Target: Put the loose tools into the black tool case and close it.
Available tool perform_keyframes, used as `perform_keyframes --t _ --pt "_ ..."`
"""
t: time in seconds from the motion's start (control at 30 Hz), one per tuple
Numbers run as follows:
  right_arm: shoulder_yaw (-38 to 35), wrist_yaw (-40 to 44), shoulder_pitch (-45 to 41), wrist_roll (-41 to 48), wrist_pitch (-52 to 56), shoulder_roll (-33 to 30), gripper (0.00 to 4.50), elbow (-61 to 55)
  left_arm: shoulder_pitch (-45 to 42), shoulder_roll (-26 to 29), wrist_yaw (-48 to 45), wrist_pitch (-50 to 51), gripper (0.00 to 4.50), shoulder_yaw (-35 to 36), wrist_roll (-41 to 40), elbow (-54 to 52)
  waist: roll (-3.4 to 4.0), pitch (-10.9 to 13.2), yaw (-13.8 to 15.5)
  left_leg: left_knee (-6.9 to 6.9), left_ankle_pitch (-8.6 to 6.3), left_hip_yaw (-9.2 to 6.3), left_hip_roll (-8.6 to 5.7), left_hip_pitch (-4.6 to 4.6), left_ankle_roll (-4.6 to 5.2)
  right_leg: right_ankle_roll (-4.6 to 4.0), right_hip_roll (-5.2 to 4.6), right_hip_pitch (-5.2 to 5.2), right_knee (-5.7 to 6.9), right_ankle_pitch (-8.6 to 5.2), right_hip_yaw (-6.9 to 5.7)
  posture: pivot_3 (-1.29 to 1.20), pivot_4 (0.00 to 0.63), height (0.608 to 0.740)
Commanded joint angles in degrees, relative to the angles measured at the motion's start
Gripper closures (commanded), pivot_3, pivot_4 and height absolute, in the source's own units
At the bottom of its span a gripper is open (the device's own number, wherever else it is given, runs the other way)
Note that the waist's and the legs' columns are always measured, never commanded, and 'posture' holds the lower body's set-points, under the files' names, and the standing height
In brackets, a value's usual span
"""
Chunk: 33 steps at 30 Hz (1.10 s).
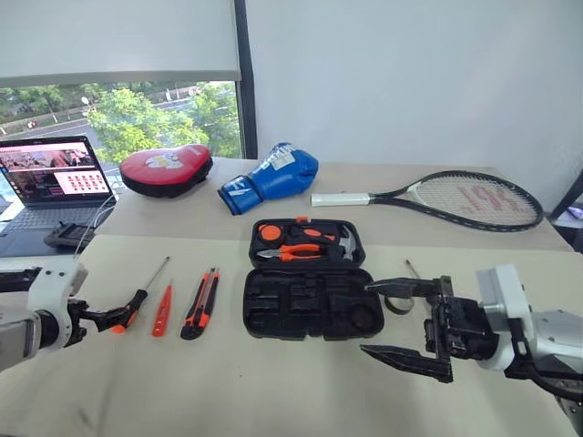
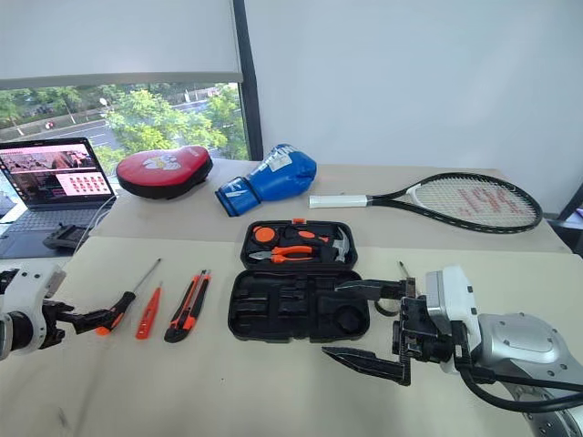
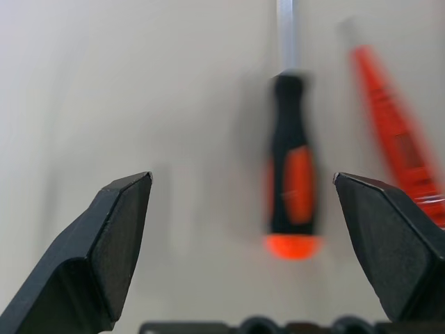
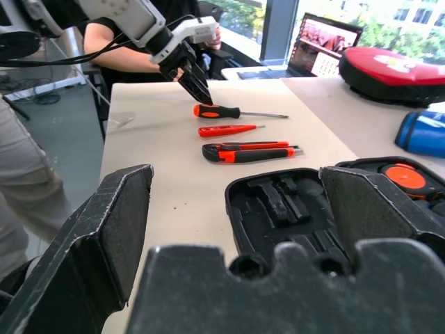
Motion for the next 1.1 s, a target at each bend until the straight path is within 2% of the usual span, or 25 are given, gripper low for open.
perform_keyframes --t 0.03,0.13,0.27,0.33,0.4,0.47,0.5,0.6,0.7,0.83,0.97,1.03,1.1 --pt "-1.05 -0.84 0.78 -0.05 -1.14 0.39 0.0 -2.05 -2.34 0.19 -3.49 -1.38 0.53 -4.09 2.7 3.1 0.0 0.0 0.02 0.0 -0.2 0.0 -0.01 -0.05 -0.36 0.02 -0.11 -0.05 -0.01 -0.01 0.01 0.0 0.15 0.74" --pt "-1.36 -1.96 2.46 -0.19 -1.12 0.71 0.0 -3.74 -3.91 -1.02 -6.53 -1.59 1.4 -4.83 1.91 4.24 -0.03 -0.02 -0.13 0.0 -0.24 0.01 0.05 -0.2 -0.51 0.01 -0.19 -0.23 0.03 0.0 0.08 0.0 0.15 0.74" --pt "-1.9 -3.27 3.91 -0.51 -1.36 0.9 0.0 -4.94 -4.35 -1.74 -8.74 -2.59 2.97 -4.63 2.63 5.36 -0.01 -0.03 -0.16 0.0 -0.14 0.01 0.09 -0.46 -0.62 -0.02 -0.17 -0.53 0.13 0.01 0.15 0.0 0.15 0.74" --pt "-1.82 -3.7 4.52 -0.97 -1.7 1.12 0.0 -5.13 -4.71 -2.35 -10.18 -4.51 3.57 -3.99 3.12 6.19 0.0 -0.03 -0.17 0.01 -0.13 0.01 0.09 -0.46 -0.62 -0.04 -0.16 -0.52 0.12 0.02 0.15 0.0 0.15 0.74" --pt "-1.89 -4.63 5.4 -1.2 -1.6 1.53 0.0 -5.39 -5.97 -4.67 -14.9 -12.74 3.6 0.27 1.36 4.3 -0.01 -0.03 -0.09 0.02 -0.12 0.01 0.08 -0.46 -0.59 -0.05 -0.16 -0.52 0.12 0.03 0.14 0.0 0.15 0.74" --pt "-2.73 -5.55 7.03 -1.38 -1.86 2.25 0.0 -5.93 -10.07 -4.37 -18.56 -12.31 3.6 2.36 -3.05 1.15 -0.23 -0.01 0.2 0.06 -0.04 -0.01 0.09 -0.58 -0.44 -0.06 -0.21 -0.56 0.11 0.03 0.16 0.0 0.15 0.74" --pt "-3.0 -6.11 7.77 -1.39 -1.91 2.66 0.0 -6.32 -11.18 -2.7 -21.33 -12.49 3.6 0.92 -3.24 -0.32 -0.39 0.01 0.3 0.17 -0.02 -0.11 0.11 -0.77 -0.48 -0.07 -0.21 -0.64 0.12 0.03 0.11 0.0 0.15 0.74" --pt "-4.97 -7.51 11.61 -2.49 -2.46 4.03 0.0 -7.17 -17.99 0.72 -30.85 -14.23 3.6 -10.48 -1.74 -5.74 -0.53 0.0 0.22 0.3 0.02 -0.2 0.08 -0.95 -0.54 -0.13 -0.15 -0.69 0.08 0.08 -0.01 0.0 0.15 0.74" --pt "-8.09 -8.31 16.67 -3.82 -2.69 4.98 0.0 -8.14 -28.47 -1.46 -36.46 -20.92 3.6 -26.56 8.16 -6.1 -0.07 -0.13 0.74 0.3 0.02 -0.11 -0.22 -0.87 -0.36 -0.11 -0.04 -0.53 0.05 0.07 -0.24 0.0 0.15 0.74" --pt "-14.6 -7.7 23.47 -3.35 -2.57 5.59 0.0 -9.73 -39.71 -8.54 -40.77 -27.76 3.6 -40.32 18.89 1.96 0.04 -0.15 0.06 0.39 0.13 0.23 -0.33 -0.73 0.16 0.01 0.07 -0.39 0.07 0.13 0.04 0.0 0.15 0.74" --pt "-21.89 -6.96 29.8 -2.22 -3.25 7.01 0.0 -11.14 -50.32 -18.09 -41.51 -33.21 3.6 -50.22 29.51 16.79 -0.08 -0.07 -0.24 0.68 -0.13 0.18 -0.18 -0.84 0.73 0.1 0.35 -0.39 0.11 0.13 0.07 0.0 0.15 0.74" --pt "-24.22 -7.05 32.49 -2.46 -3.66 8.08 0.0 -12.36 -54.05 -22.04 -42.19 -38.82 3.6 -53.8 34.44 24.7 -0.09 -0.07 -0.08 0.96 -0.2 0.16 -0.07 -0.9 0.85 0.18 0.46 -0.35 0.16 0.1 0.07 0.0 0.15 0.74" --pt "-25.23 -7.83 34.14 -1.87 -3.77 8.89 0.0 -13.9 -56.26 -25.31 -42.08 -40.15 3.6 -54.5 36.48 30.52 -0.08 -0.07 -0.04 1.07 -0.25 0.18 -0.04 -0.96 0.92 0.25 0.51 -0.36 0.13 0.14 0.17 0.0 0.15 0.74"
